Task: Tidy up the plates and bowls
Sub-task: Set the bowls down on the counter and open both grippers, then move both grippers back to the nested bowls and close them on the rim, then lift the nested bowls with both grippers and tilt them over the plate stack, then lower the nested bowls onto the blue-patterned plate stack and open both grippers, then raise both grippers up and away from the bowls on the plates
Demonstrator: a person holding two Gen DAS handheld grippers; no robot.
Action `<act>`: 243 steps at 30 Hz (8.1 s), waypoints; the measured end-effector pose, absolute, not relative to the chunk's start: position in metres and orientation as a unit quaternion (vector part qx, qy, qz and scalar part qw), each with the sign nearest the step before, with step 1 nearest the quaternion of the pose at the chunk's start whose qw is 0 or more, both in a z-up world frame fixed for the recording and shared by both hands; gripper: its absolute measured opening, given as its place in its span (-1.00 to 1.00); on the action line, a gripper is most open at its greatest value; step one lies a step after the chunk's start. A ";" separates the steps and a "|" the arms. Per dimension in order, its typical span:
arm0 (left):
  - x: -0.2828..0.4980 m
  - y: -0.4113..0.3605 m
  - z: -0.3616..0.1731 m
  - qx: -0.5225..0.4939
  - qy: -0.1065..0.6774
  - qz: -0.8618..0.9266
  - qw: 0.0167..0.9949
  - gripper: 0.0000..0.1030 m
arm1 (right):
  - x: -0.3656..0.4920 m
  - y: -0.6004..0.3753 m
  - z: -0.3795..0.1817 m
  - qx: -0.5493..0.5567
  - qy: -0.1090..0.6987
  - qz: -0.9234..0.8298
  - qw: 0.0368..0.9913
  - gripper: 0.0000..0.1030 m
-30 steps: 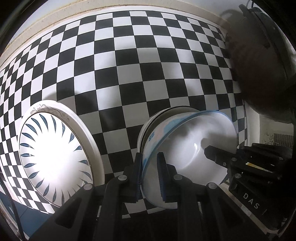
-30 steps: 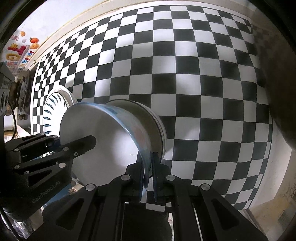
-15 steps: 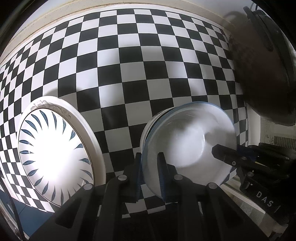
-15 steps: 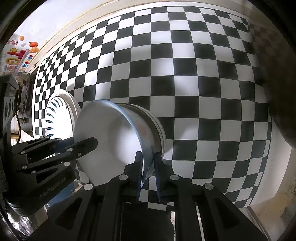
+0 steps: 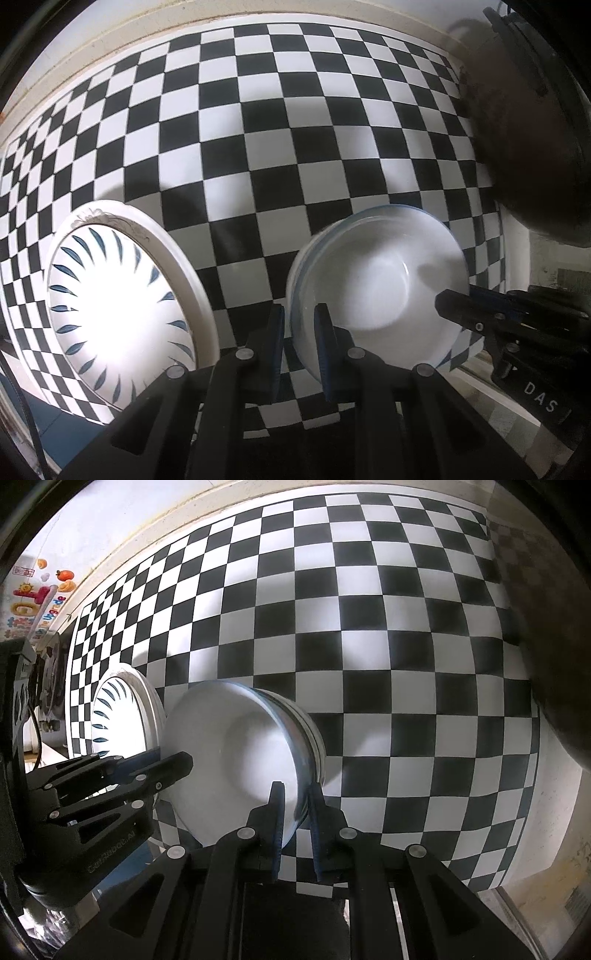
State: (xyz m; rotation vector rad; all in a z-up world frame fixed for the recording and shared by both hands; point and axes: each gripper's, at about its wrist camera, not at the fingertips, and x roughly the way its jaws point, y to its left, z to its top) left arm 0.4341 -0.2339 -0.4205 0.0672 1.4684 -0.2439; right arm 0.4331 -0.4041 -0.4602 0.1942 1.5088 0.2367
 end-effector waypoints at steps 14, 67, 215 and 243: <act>0.419 -0.234 -0.385 0.056 0.630 -0.107 0.767 -0.72 | 0.418 -0.404 -0.440 0.070 0.663 0.102 0.739 -0.70; 0.432 -0.201 -0.380 -0.077 0.661 -0.155 0.730 -0.13 | 0.376 -0.434 -0.402 0.143 0.611 0.081 0.774 0.59; 0.446 -0.005 -0.437 -0.187 0.685 -0.105 0.697 -0.15 | 0.478 -0.171 -0.504 0.150 0.685 0.246 0.668 0.00; 0.389 -0.003 -0.349 -0.043 0.539 0.006 0.841 0.75 | 0.414 -0.183 -0.390 0.000 0.577 0.149 0.803 0.79</act>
